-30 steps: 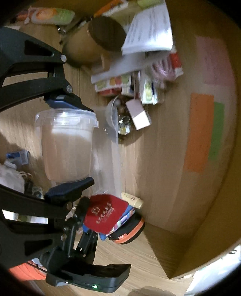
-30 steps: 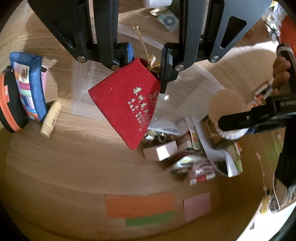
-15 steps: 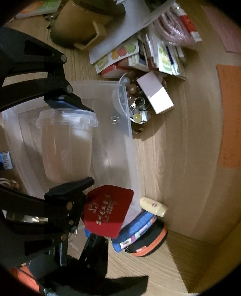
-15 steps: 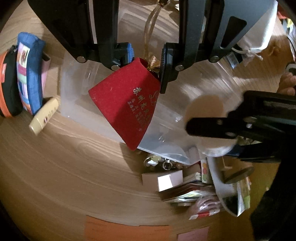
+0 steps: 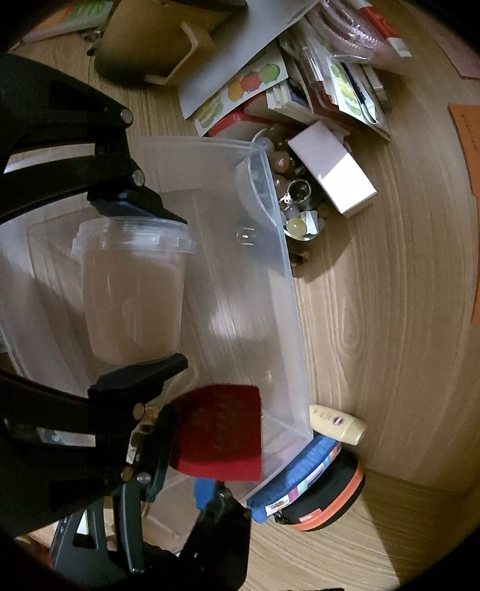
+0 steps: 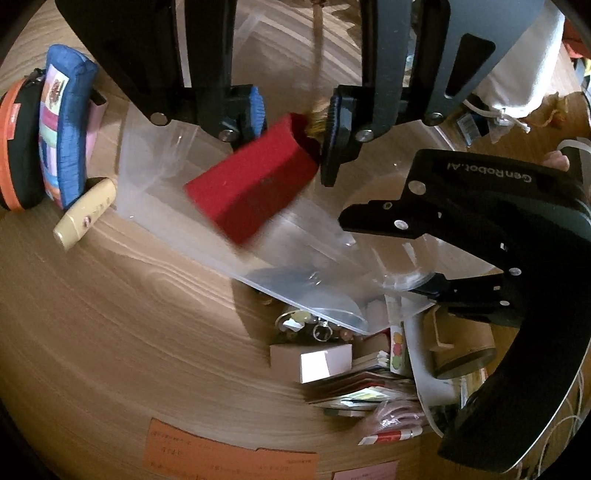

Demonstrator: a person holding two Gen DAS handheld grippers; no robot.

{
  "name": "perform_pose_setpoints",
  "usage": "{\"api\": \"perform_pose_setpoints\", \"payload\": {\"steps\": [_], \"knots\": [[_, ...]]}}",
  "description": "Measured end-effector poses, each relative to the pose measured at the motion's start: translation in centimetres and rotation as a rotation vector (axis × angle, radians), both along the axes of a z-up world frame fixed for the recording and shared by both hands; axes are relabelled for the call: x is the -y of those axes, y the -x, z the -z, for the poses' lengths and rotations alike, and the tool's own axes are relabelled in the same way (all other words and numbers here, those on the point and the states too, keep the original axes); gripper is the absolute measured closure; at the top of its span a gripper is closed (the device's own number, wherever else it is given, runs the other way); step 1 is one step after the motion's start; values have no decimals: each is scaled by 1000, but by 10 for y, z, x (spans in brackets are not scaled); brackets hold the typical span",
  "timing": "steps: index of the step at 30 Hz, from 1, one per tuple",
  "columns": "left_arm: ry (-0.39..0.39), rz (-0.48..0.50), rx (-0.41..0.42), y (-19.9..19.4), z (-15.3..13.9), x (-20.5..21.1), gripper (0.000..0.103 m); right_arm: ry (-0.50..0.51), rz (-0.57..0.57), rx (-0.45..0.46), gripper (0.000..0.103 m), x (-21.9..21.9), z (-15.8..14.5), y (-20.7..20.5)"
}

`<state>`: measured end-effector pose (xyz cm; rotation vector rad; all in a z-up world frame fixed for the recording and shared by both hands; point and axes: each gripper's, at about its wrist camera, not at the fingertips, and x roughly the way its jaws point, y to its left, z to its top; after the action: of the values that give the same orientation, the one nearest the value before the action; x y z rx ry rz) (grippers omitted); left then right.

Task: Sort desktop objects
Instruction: 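Lower the white cup into the box with left tool while right drops the pouch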

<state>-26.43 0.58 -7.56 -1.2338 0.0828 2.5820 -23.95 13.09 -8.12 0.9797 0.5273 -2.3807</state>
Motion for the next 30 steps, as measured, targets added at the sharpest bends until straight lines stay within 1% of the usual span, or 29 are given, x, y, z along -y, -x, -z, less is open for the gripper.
{"api": "perform_pose_setpoints", "payload": {"steps": [3,8,10,11,12,15,19,22,26,28,30], "knots": [[7,-4,1,0,1,1,38,-18,18,-26,64,0,-1,0],[-3,-6,13,1,1,0,38,-33,34,-48,56,-1,-3,-1],[-6,-9,12,0,0,1,38,-27,30,-54,48,-2,-6,-3],[-6,-11,6,-2,-2,2,37,-21,25,-56,37,-1,-7,-4],[-12,-10,-2,-3,-4,2,37,-11,20,-63,31,-2,-10,-8],[-27,1,-44,-11,-17,3,35,-7,12,-78,31,-2,-13,-15],[-7,3,-112,-25,-34,6,26,17,35,-85,31,-8,-19,-22],[4,1,-142,-34,-43,10,25,38,51,-89,31,-15,-25,-27],[-1,-15,-169,-48,-53,15,20,58,81,-110,26,-25,-36,-37],[-1,-16,-182,-55,-57,16,18,70,89,-120,26,-30,-41,-44],[3,-18,-196,-63,-61,16,14,80,97,-132,26,-33,-47,-51]]}}
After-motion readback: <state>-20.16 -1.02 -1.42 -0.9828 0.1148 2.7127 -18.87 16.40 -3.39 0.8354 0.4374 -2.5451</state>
